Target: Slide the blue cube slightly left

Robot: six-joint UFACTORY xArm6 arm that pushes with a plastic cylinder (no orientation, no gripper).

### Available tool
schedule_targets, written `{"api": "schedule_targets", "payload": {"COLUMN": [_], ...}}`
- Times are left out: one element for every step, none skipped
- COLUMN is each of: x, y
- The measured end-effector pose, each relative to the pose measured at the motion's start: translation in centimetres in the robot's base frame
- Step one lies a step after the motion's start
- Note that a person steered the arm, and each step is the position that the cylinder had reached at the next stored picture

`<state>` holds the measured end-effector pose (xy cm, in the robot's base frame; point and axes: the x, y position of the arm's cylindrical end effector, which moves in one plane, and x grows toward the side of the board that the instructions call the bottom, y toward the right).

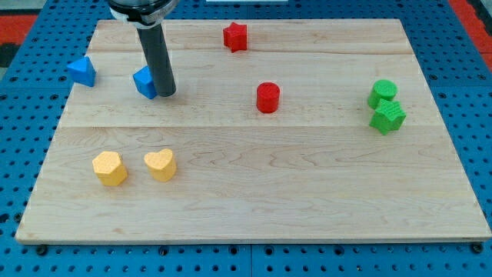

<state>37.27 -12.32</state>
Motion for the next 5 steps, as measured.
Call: {"api": "schedule_targets", "payload": {"x": [-0.9,-3.4,-3.9,-9.4,-10.5], "y": [6.5,3.6,-1.5,-4.8,-15.4]}}
